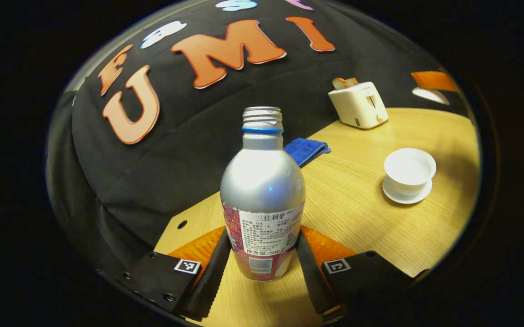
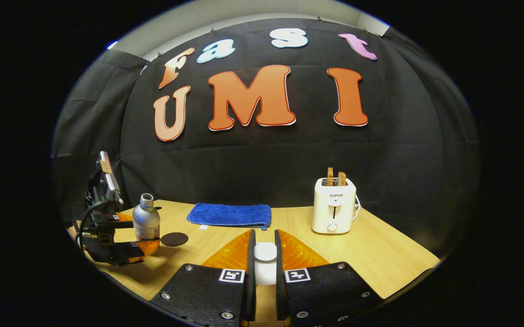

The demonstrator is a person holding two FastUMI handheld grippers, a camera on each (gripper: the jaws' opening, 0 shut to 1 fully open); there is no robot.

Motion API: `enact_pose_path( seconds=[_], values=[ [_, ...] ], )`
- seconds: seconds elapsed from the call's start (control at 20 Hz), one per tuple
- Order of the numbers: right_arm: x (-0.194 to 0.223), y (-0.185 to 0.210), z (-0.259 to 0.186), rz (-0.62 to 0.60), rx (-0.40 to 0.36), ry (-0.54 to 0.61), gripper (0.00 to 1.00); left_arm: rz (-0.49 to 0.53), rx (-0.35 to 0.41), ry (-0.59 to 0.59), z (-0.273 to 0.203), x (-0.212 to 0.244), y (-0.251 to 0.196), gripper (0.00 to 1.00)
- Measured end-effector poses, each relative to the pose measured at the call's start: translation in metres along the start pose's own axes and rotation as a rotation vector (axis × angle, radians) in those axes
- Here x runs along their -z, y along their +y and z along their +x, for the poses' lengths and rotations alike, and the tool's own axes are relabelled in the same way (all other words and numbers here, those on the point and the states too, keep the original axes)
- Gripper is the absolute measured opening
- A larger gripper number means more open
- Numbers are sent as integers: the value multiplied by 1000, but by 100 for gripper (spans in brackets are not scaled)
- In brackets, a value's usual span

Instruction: Open the teacup lid with one hand, grasp the water bottle and pour water into the teacup with the other hand; after pouring, place the water bottle on the coaster and then close the teacup lid.

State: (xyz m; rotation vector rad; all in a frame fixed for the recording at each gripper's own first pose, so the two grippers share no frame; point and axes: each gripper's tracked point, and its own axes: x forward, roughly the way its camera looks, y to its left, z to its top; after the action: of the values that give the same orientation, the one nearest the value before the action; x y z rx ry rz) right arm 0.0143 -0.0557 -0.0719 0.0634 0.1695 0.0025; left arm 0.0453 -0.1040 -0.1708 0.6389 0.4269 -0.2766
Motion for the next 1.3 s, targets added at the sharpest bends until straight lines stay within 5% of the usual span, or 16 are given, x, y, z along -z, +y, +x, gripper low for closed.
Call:
enact_pose_path(
  seconds=[0.7, 1.3],
  values=[
    [-2, -52, -20, 35, 56, -24, 18, 588, 84, -42, -24, -23, -72, 82],
    [1, -68, -27, 43, 61, -23, 18, 991, 86, -20, -25, -34, -55, 82]
  ],
)
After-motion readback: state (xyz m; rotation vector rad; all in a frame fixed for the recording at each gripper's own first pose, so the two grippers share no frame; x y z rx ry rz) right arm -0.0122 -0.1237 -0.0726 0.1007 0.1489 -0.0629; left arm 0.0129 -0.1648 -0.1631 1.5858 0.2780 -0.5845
